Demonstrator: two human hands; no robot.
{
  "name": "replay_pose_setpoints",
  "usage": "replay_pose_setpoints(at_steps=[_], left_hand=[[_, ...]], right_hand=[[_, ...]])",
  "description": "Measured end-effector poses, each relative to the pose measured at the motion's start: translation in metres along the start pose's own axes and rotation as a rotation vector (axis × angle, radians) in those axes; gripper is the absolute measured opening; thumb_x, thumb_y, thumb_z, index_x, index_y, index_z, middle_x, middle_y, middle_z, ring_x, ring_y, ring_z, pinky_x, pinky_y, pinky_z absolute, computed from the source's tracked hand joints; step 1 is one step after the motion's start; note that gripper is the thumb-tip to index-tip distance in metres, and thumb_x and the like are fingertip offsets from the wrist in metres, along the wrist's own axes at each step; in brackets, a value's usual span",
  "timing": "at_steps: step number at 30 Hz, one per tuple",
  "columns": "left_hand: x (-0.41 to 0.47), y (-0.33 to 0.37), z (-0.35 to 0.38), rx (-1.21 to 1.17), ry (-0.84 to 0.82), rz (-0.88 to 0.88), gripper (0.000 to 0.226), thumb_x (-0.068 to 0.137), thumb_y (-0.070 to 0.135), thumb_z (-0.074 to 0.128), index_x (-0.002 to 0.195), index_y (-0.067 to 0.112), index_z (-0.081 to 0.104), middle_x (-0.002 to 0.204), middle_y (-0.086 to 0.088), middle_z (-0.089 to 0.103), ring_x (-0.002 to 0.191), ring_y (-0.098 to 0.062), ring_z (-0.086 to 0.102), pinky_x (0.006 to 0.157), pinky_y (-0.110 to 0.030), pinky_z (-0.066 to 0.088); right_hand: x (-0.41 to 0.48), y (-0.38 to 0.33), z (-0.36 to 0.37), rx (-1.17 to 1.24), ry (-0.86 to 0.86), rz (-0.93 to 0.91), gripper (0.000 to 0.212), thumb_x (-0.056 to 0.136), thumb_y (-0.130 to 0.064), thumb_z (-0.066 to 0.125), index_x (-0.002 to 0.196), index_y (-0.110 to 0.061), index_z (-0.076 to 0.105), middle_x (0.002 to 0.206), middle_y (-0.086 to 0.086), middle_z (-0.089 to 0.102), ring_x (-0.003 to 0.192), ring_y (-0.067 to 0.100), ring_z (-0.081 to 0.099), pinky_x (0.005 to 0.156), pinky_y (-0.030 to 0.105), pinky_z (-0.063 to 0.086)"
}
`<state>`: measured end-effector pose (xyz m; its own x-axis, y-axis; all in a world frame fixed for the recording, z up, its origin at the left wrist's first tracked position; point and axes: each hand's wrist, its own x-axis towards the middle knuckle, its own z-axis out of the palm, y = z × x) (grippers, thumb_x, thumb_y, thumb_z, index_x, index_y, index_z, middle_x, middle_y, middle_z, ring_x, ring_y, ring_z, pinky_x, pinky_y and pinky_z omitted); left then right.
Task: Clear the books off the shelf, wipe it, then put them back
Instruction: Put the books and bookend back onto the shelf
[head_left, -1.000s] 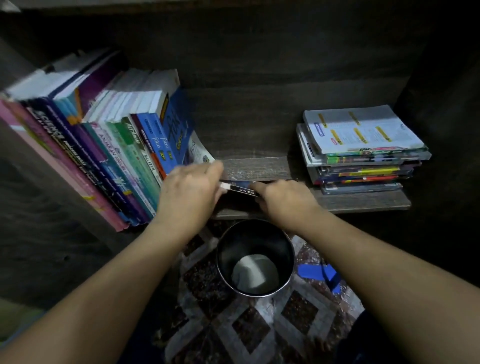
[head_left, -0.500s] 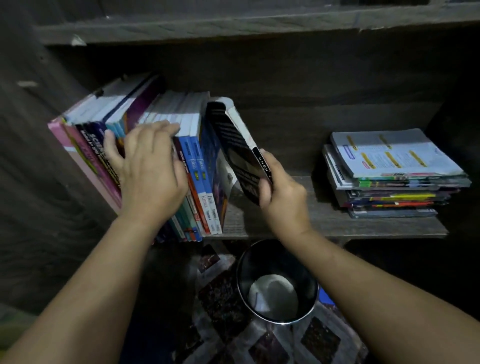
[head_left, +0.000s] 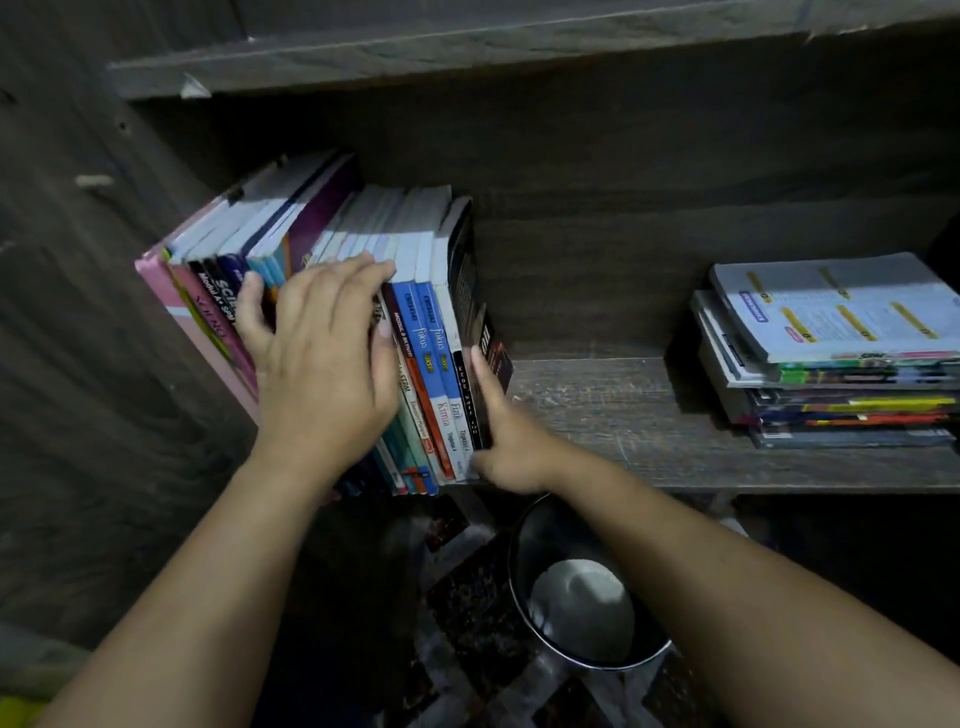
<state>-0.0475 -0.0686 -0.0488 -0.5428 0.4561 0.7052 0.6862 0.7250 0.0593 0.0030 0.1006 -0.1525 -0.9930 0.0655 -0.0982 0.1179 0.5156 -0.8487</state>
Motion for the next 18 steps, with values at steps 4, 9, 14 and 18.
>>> replay_pose_setpoints(at_steps=[4,9,14,18], left_hand=[[-0.001,0.0,0.001,0.006,0.005,0.001,0.045,0.087,0.022,0.05,0.132,0.017,0.051,0.132,0.001,0.053,0.127,-0.02,0.041,0.115,-0.045,-0.001],[0.0,0.001,0.002,0.007,0.01,-0.007,0.046,0.087,0.022,0.051,0.132,0.018,0.051,0.133,0.001,0.053,0.128,-0.019,0.041,0.115,-0.046,0.0],[0.0,0.002,0.003,0.009,0.012,-0.016,0.046,0.086,0.022,0.051,0.132,0.018,0.051,0.133,0.002,0.053,0.128,-0.019,0.041,0.116,-0.046,-0.001],[0.001,0.002,0.003,0.006,0.014,-0.017,0.046,0.086,0.022,0.05,0.132,0.018,0.051,0.133,0.002,0.053,0.128,-0.018,0.04,0.116,-0.047,0.0]], right_hand=[[-0.007,0.015,0.005,-0.251,0.041,0.146,0.115,0.084,-0.023,0.071,0.145,-0.04,-0.024,0.154,0.009,0.031,0.134,0.027,0.041,0.108,0.042,0.037],[-0.006,0.013,0.01,-0.28,0.098,0.156,0.106,0.087,-0.025,0.069,0.151,-0.03,-0.015,0.149,0.01,0.038,0.133,0.027,0.042,0.107,0.04,0.034],[-0.006,0.016,0.011,-0.267,0.196,0.125,0.092,0.091,-0.017,0.058,0.151,-0.037,-0.009,0.108,0.01,0.061,0.088,0.022,0.062,0.077,0.037,0.052],[-0.006,0.021,0.009,-0.221,0.358,0.123,0.071,0.094,-0.014,0.047,0.151,-0.035,0.01,0.083,0.011,0.061,0.069,0.025,0.058,0.067,0.036,0.052]])
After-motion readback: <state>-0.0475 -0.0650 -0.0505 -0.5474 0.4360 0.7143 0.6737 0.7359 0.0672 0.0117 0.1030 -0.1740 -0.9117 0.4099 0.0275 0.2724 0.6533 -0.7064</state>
